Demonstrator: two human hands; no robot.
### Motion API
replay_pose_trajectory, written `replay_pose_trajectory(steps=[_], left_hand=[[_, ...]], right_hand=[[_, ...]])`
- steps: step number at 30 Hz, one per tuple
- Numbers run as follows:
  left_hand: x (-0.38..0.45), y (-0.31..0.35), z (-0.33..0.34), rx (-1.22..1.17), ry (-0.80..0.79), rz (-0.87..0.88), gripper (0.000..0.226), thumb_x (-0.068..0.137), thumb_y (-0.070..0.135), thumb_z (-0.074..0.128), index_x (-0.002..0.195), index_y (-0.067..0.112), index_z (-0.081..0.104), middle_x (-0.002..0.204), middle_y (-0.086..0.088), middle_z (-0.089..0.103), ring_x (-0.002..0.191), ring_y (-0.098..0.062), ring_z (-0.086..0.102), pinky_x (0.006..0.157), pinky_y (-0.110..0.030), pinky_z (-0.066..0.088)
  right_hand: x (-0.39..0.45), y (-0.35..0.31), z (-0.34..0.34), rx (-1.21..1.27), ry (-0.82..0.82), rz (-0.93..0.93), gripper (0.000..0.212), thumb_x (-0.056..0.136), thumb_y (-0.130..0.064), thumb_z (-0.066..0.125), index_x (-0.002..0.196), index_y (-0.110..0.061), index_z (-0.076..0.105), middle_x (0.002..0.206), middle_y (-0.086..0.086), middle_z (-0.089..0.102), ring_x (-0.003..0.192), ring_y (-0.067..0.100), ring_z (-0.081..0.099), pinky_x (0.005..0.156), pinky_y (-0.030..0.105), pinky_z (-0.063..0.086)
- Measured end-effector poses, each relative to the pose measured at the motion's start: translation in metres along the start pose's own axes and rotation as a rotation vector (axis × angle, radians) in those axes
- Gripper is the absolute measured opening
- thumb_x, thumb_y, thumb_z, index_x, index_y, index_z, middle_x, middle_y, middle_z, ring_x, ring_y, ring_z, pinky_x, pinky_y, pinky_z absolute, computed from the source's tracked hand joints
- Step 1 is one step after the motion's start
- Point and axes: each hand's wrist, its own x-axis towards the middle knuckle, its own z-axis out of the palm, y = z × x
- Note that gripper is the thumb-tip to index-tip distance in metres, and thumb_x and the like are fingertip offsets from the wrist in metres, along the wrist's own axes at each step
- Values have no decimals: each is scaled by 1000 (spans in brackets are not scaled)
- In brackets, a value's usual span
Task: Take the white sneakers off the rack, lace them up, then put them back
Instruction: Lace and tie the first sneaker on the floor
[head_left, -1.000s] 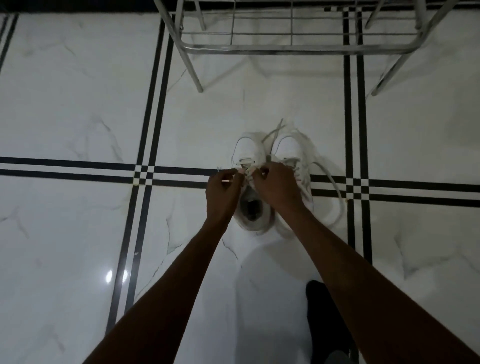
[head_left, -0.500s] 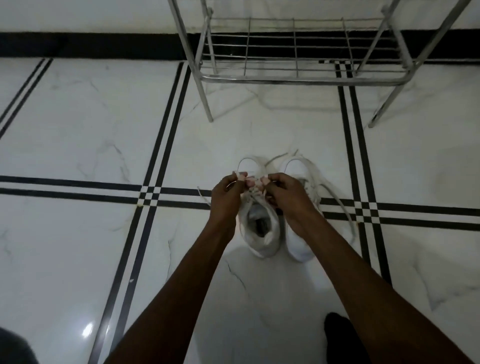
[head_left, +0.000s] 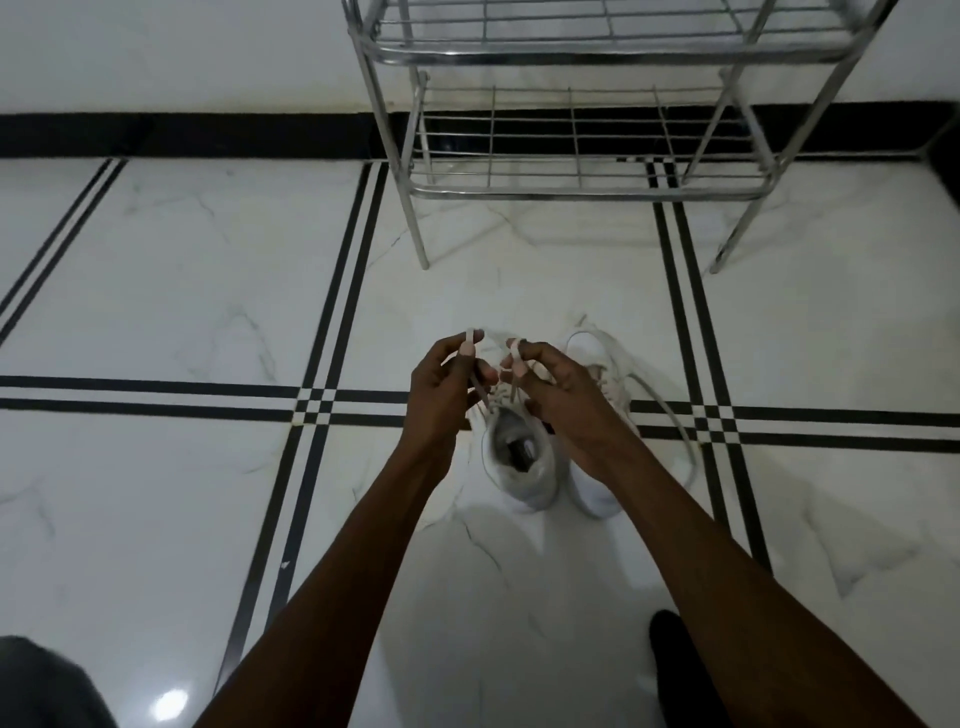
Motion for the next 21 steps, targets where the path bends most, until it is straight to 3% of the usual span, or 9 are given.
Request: replay_pose_trajectory(steps=[6,10,16,19,21], left_hand=[[1,-8,-7,-56,-14,15,29,105,25,55,133,20,62,87,-5,73,87,-20,67,85,-37,58],[0,-7,-9,-60,-35,30,33,107,21,52,139,24,57,87,-6,73,89,-20,68,88,-39,59],[3,-1,-10,-52,-50,66,32,107,20,50,138,23,57,93,-7,74,88,-19,73,80,-30,60],[2,-3,-12,-39,-35,61,31,107,23,51,137,20,58,96,-11,73,86,-22,72,82,-34,62],[4,-7,-12,-18,-1,43,30,106,26,53,134,17,60,95,-11,73,87,-22,70,85,-39,60]], right_hand=[[-6,-10,-7,104,-23,-63,25,104,-21,50,127,-14,57,130,-1,67,100,26,72,93,50,56],[-10,-12,-2,64,-43,-145,28,103,-21,51,130,-18,58,130,2,65,92,27,69,89,45,59],[-2,-19,3,57,-69,-129,40,100,-19,58,139,-22,50,123,1,67,105,27,72,89,45,60],[1,-17,5,15,-70,-60,22,101,-20,56,120,-10,59,124,6,66,97,28,75,86,51,61],[5,-14,3,92,68,-43,19,102,-21,53,113,-6,60,116,6,68,88,28,75,81,48,62]])
